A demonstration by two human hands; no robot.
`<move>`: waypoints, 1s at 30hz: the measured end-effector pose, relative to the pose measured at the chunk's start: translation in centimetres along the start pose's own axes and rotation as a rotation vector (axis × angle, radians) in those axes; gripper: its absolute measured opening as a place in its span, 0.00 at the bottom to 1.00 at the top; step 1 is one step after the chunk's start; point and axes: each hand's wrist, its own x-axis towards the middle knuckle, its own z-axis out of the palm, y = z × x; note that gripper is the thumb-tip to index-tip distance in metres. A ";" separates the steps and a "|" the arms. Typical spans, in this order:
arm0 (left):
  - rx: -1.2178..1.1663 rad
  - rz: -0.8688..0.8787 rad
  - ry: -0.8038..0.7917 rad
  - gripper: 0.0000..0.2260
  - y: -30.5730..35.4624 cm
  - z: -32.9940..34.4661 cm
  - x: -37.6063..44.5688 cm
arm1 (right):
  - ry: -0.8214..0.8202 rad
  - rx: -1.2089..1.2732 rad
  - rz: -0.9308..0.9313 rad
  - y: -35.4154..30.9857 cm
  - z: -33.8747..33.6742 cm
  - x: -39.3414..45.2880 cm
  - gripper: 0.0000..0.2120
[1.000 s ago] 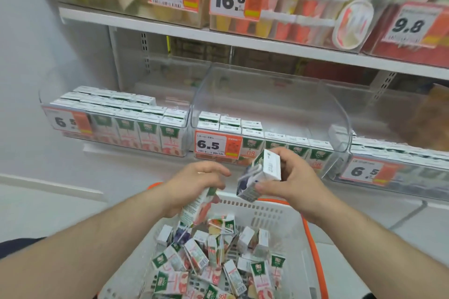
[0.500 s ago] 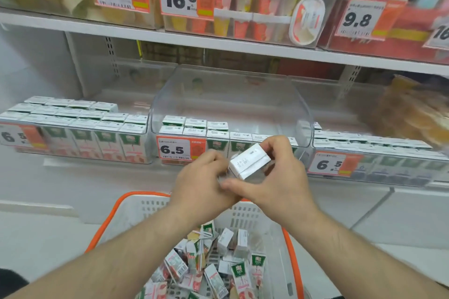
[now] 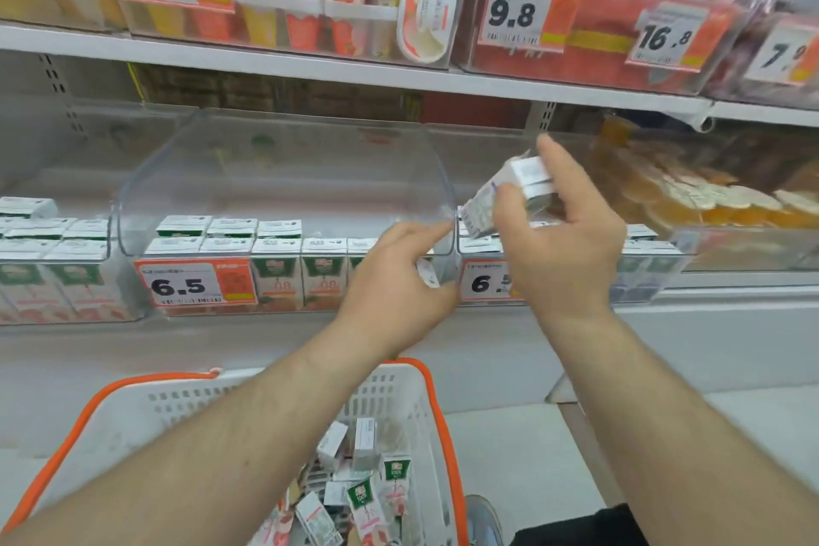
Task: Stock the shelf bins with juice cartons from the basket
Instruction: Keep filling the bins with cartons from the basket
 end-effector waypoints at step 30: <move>0.077 -0.119 -0.161 0.27 0.0 2.6 1.7 | -1.102 -0.967 0.484 8.3 6.4 6.3 0.31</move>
